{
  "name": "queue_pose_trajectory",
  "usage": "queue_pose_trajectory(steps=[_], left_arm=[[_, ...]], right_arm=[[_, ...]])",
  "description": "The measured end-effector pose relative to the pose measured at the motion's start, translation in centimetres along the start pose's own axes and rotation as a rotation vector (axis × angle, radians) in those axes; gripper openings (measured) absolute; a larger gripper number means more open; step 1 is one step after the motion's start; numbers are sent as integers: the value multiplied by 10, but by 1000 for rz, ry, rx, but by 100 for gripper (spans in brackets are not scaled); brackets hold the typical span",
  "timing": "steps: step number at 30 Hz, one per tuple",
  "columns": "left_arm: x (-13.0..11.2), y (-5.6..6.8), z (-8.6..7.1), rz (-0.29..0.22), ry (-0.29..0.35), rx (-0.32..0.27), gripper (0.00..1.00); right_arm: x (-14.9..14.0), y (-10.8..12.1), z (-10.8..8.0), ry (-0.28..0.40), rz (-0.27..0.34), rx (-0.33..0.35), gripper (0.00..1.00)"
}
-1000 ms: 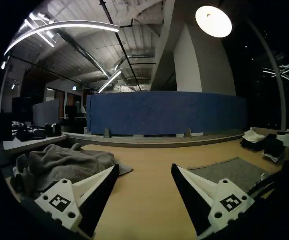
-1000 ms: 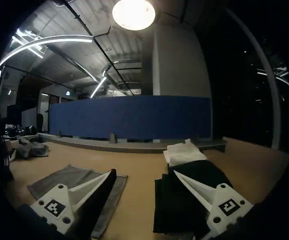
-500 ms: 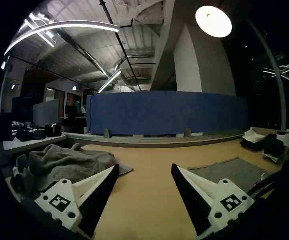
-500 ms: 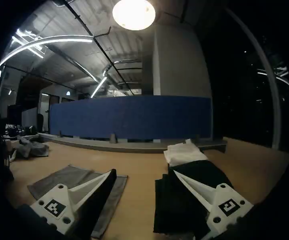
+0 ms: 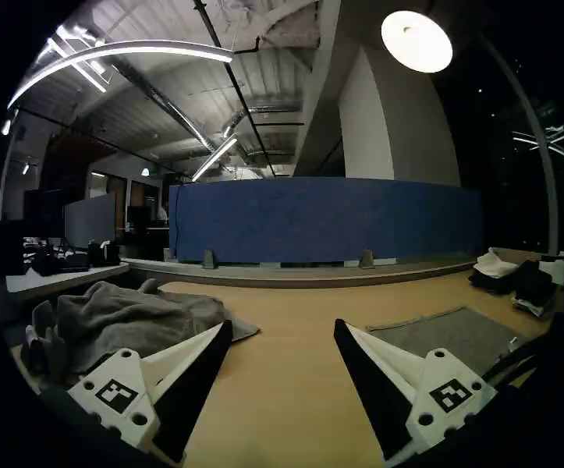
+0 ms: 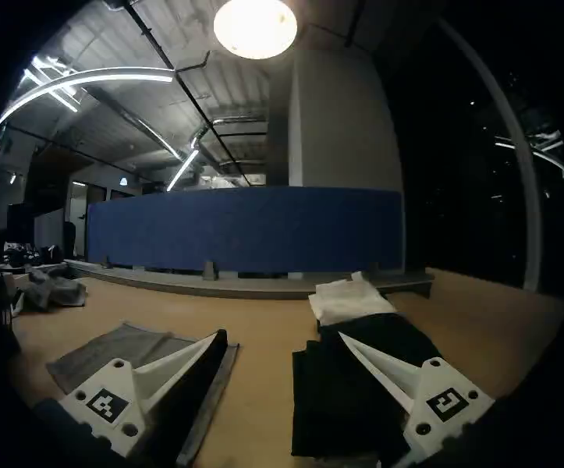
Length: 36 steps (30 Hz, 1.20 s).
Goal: Fold towel
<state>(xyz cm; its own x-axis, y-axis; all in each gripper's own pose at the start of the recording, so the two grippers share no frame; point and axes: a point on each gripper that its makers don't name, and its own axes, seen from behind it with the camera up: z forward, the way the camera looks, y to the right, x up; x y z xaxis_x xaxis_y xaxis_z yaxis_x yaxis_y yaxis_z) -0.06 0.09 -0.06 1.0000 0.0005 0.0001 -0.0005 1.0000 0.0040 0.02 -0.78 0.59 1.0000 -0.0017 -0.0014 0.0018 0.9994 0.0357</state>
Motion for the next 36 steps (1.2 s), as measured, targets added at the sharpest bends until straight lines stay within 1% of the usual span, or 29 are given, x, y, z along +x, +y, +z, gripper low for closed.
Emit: queue_pose_trajectory(steps=[3,6,9,12,15,20,25,27,29,32,36], left_arm=[[0,-2,0,1,0,7,97],[0,-1,0,6,-3,9,97],[3,3,2,21,-7,6,97],[15,6,3,28,-10,7,97],[41,12,4,20,-10,-3,96],[102,18,5,13,3,-20,97],[168,18,2,5,18,-32,97],[187,17,1,-1,21,-33,97],[199,17,0,-7,17,-32,97],[209,22,-1,-9,6,-40,97],[211,36,-2,6,-17,-77,97]], right_arm=[[0,0,0,2,1,-2,100],[2,2,-1,5,5,-10,100],[12,5,-3,12,17,-22,100],[30,3,-6,18,23,-23,100],[54,2,-10,13,18,-23,100],[110,4,-17,21,9,-36,100],[170,11,-25,42,8,-52,100],[188,13,-28,49,9,-55,100],[201,17,-30,52,9,-63,100],[211,26,-30,49,13,-82,100],[213,27,-28,24,12,-66,100]])
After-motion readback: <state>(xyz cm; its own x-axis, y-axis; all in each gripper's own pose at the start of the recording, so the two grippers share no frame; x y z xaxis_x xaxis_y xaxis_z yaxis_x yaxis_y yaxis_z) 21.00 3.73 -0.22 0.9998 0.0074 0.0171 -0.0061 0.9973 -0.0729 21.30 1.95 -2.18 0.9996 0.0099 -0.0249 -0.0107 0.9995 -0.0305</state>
